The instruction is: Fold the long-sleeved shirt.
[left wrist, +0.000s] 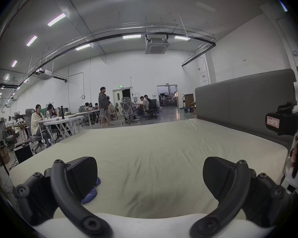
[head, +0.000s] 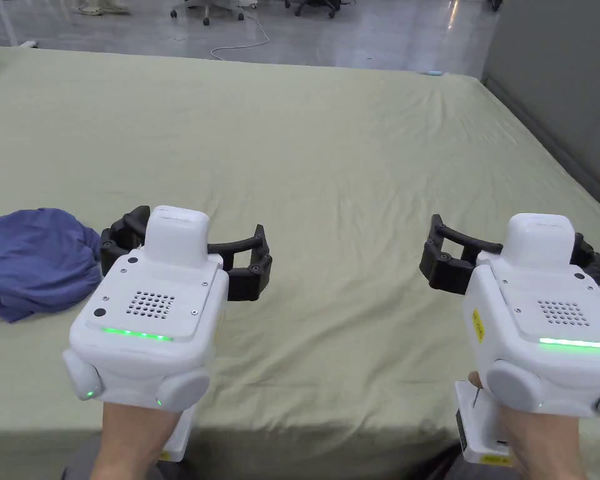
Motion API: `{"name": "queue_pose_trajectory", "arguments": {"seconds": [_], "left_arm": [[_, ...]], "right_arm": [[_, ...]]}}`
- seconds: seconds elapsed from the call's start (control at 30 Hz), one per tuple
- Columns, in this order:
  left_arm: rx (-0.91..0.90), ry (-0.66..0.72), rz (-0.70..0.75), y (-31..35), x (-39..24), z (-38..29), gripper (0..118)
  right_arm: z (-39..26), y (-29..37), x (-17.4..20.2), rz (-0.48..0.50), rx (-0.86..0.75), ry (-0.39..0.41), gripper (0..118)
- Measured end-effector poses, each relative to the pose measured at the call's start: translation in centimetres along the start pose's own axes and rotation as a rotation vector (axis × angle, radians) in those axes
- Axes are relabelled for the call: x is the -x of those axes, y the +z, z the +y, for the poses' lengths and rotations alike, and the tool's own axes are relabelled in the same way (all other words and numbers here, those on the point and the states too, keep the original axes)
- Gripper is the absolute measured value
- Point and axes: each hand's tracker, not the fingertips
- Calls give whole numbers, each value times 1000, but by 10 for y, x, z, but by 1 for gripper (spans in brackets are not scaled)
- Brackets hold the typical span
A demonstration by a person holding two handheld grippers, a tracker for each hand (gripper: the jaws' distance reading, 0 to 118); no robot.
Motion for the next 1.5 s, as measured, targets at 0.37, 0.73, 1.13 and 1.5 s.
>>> {"name": "queue_pose_trajectory", "arguments": {"seconds": [0.37,0.73,1.13,1.5], "left_arm": [[11,-6,14,-2,-3,1,118],[11,-16,11,0,-5,1,118],[4,-16,6,2,-4,1,118],[16,-15,-26,0,-3,0,118]], "right_arm": [[0,0,-3,-12,5,-13,118],[0,2,-5,-4,0,-17,118],[-1,3,-5,-4,-2,-13,118],[-4,5,-3,19,-3,14,118]]}}
